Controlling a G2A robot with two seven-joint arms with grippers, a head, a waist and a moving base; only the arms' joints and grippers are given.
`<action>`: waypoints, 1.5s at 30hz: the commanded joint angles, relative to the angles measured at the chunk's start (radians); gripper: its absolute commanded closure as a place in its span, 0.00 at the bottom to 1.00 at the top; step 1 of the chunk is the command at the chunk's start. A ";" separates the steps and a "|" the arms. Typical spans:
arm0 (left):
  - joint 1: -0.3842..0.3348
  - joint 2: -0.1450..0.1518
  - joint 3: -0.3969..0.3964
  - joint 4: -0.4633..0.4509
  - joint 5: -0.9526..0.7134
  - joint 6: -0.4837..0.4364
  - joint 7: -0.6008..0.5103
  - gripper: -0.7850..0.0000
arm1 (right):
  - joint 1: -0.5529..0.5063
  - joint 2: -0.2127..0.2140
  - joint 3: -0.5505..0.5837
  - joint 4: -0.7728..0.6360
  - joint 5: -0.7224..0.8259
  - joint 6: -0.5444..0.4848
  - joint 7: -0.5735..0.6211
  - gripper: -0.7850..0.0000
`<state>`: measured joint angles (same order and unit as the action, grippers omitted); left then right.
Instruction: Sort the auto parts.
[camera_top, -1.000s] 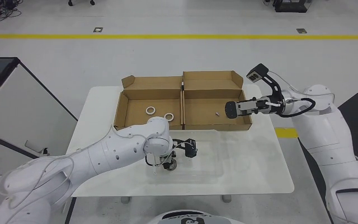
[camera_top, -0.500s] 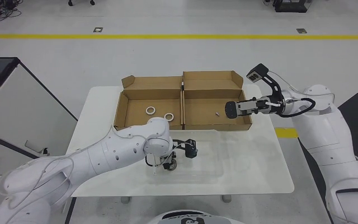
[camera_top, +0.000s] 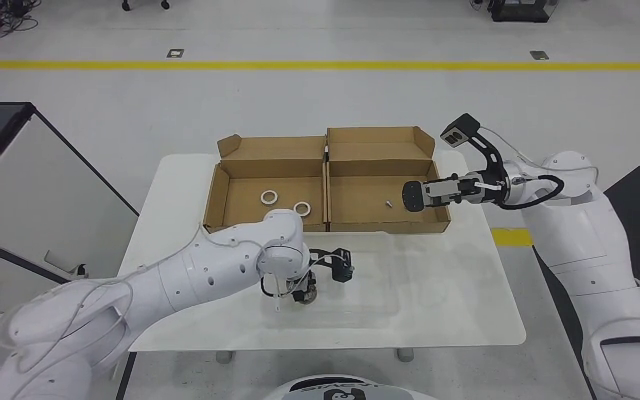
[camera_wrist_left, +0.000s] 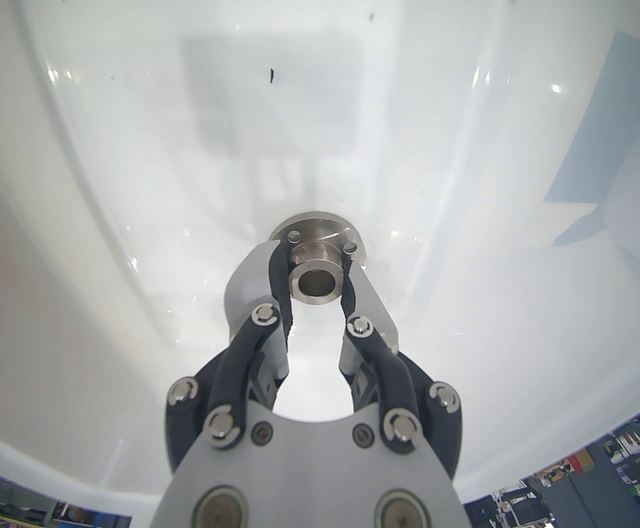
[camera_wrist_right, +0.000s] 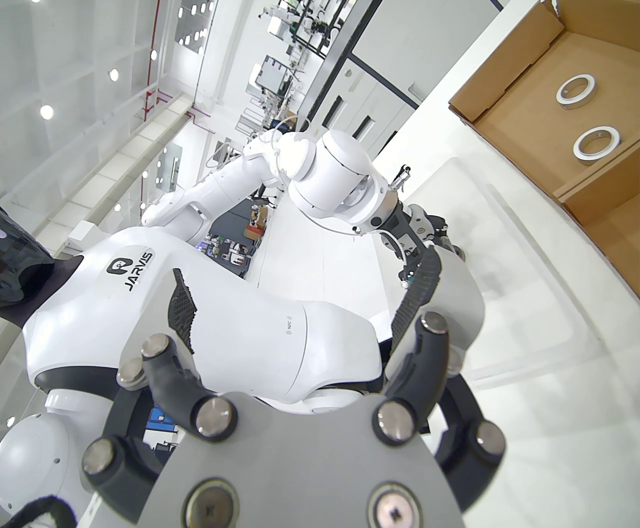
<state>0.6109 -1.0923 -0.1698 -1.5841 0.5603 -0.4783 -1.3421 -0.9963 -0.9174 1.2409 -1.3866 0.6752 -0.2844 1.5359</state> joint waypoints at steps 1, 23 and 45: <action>-0.010 0.002 0.000 -0.011 -0.013 0.007 -0.006 1.00 | 0.000 0.000 0.000 0.000 0.000 0.000 0.000 0.00; -0.112 0.029 -0.034 -0.136 -0.080 0.074 0.003 1.00 | 0.000 0.000 0.000 0.000 0.000 0.000 0.000 0.00; 0.141 0.248 -0.492 -0.122 -0.428 -0.097 0.292 1.00 | 0.000 0.000 0.000 0.000 0.000 0.000 0.000 0.00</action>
<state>0.7408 -0.8490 -0.6501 -1.7059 0.1434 -0.5580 -1.0572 -0.9963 -0.9174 1.2409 -1.3866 0.6752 -0.2844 1.5359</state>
